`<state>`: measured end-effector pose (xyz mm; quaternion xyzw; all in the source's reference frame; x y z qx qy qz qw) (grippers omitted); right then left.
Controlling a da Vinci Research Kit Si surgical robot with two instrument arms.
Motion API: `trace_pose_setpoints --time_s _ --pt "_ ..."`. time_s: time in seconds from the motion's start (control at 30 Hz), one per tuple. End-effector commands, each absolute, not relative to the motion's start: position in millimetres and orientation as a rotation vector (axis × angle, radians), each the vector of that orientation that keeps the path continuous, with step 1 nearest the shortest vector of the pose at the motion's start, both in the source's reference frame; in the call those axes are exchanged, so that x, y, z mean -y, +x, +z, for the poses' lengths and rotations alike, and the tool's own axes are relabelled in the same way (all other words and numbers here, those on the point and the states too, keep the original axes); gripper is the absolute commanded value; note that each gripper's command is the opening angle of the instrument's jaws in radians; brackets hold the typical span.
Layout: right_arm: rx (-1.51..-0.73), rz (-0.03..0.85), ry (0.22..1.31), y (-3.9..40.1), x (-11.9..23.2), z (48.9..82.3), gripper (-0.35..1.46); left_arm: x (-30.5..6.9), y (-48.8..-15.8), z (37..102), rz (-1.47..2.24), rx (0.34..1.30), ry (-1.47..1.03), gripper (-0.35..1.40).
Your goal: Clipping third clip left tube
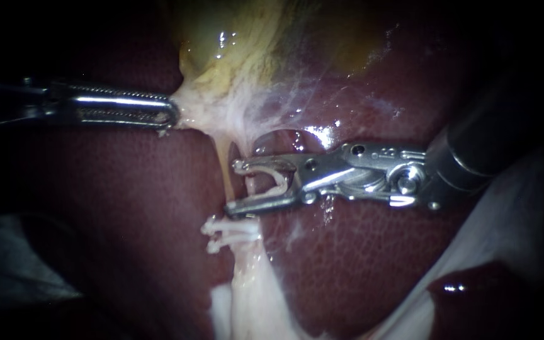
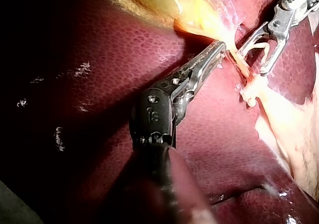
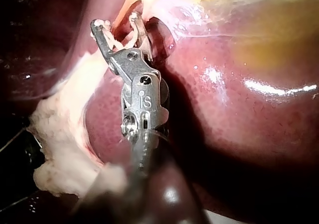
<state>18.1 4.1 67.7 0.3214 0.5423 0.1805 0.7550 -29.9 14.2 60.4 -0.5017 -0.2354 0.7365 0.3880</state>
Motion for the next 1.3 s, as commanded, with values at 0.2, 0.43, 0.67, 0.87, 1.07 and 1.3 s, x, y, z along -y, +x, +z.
trace_pose_setpoints --time_s 0.2,0.43,0.67,0.87,1.07,1.3 --pt "-1.224 0.406 0.748 19.0 -4.1 68.2 0.49 -14.2 -29.9 60.5 1.874 0.599 -1.276 -0.35" --pt "-1.267 0.424 0.775 21.0 -4.3 68.2 0.49 -14.2 -30.0 60.5 1.874 0.599 -1.276 -0.35" --pt "-1.314 0.446 0.808 22.0 -4.3 67.4 0.49 -14.2 -30.0 60.5 1.873 0.598 -1.276 -0.35" --pt "-1.345 0.451 0.826 22.3 -4.5 64.9 0.49 -14.2 -30.1 60.5 1.873 0.598 -1.276 -0.35" --pt "-1.347 0.452 0.837 22.4 -4.9 63.2 0.45 -14.2 -30.1 60.5 1.873 0.598 -1.276 -0.35" --pt "-1.343 0.470 0.821 21.4 -5.4 63.2 0.20 -14.2 -30.1 60.5 1.873 0.598 -1.276 -0.35"
